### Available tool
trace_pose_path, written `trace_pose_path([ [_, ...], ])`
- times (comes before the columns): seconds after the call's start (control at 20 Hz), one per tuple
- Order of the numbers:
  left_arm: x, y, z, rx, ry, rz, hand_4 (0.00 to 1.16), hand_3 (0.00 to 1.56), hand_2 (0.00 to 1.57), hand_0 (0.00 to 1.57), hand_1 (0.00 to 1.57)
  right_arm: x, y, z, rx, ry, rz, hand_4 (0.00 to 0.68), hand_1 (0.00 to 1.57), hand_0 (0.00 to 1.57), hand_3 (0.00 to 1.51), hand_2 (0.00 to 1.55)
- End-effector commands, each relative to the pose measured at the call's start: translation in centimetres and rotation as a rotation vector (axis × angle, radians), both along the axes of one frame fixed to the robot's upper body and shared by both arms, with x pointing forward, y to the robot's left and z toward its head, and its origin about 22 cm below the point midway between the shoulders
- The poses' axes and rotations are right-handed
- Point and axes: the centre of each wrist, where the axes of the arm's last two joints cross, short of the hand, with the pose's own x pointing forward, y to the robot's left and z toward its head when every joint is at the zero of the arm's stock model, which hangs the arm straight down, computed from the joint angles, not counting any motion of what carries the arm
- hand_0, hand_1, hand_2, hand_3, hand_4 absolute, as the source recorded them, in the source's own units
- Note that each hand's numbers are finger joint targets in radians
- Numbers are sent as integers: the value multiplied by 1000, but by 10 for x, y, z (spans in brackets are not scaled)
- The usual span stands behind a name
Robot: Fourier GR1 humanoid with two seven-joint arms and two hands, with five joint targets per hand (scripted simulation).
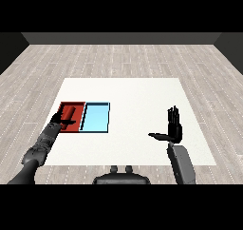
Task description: Pick the red can and put it in the red box
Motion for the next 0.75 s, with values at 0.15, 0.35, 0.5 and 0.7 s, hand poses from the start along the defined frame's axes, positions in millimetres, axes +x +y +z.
trace_pose_path([
  [0.15, -4, 2, -3, -68, -200, 87, 0, 0, 0, 0, 0, -4, -3, 6, 14, -13, 15, 0, 0, 0, 0, 0],
  [0.35, 12, -5, 17, -224, -623, 73, 0, 0, 0, 0, 0, -10, -8, 1, 0, -16, 26, 0, 0, 0, 0, 0],
  [0.5, 26, -23, 31, -321, -902, -35, 0, 0, 0, 0, 0, -5, 3, 8, 26, -27, 51, 0, 0, 0, 0, 0],
  [0.7, 38, -54, 46, -428, -1094, -252, 0, 0, 0, 0, 0, -7, -11, 13, 2, -28, 71, 0, 0, 0, 0, 0],
])
